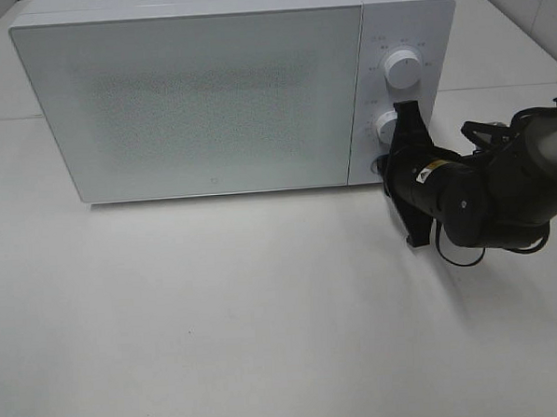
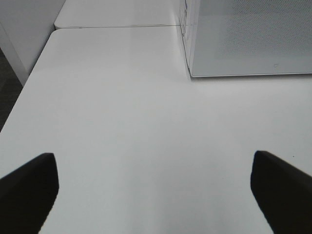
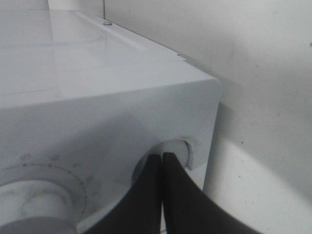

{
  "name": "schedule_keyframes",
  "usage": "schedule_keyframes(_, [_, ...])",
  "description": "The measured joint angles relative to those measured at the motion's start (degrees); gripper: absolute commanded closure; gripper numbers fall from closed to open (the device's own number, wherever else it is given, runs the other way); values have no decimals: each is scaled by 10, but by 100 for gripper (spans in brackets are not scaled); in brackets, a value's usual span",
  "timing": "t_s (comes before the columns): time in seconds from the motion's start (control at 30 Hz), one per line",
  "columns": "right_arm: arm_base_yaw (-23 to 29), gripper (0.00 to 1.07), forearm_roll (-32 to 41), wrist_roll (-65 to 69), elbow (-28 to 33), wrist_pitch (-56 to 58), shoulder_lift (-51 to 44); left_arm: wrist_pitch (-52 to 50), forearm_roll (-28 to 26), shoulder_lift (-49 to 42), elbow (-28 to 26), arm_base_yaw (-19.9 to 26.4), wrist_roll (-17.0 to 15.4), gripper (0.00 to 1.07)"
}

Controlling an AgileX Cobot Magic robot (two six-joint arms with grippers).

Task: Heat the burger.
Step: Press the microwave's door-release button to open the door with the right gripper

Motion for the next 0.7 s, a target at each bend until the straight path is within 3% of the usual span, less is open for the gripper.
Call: schedule_keyframes(0.7, [3,107,25,-30,-37,23,19,0,0,0,0,0,0,3])
